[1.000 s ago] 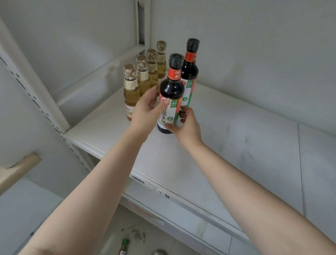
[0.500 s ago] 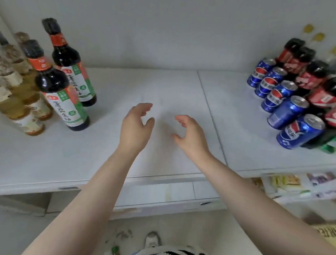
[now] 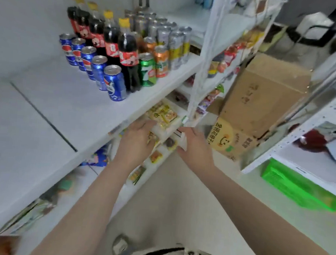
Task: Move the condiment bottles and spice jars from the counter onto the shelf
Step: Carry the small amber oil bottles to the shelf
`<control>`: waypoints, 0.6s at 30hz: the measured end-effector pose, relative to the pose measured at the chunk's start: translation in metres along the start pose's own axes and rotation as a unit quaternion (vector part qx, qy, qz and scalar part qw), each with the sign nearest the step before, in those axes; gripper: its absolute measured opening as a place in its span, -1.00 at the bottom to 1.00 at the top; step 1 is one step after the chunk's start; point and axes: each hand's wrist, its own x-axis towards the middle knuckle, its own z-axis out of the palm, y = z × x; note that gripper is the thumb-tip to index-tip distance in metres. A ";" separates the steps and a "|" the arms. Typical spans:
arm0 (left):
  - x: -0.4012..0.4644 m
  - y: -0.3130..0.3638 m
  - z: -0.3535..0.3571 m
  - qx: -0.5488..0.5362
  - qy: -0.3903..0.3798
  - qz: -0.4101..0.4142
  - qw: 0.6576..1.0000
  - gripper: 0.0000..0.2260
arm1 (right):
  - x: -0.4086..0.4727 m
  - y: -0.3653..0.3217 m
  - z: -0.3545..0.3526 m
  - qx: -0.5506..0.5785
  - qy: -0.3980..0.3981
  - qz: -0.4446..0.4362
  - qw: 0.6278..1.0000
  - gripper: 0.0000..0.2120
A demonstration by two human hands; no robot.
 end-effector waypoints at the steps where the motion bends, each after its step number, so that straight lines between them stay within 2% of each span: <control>1: 0.004 0.021 0.016 0.003 -0.014 0.025 1.000 -0.56 | -0.012 0.026 -0.011 -0.015 0.009 0.023 1.000 -0.50; 5: 0.021 0.102 0.082 0.002 -0.092 0.111 0.990 -0.53 | -0.061 0.114 -0.048 -0.055 0.034 0.122 0.990 -0.48; 9: 0.029 0.180 0.141 0.009 -0.185 0.206 0.961 -0.52 | -0.117 0.182 -0.080 -0.080 0.053 0.228 0.969 -0.44; 18: 0.043 0.346 0.251 0.017 -0.284 0.382 0.879 -0.54 | -0.224 0.304 -0.139 -0.048 0.117 0.470 0.874 -0.47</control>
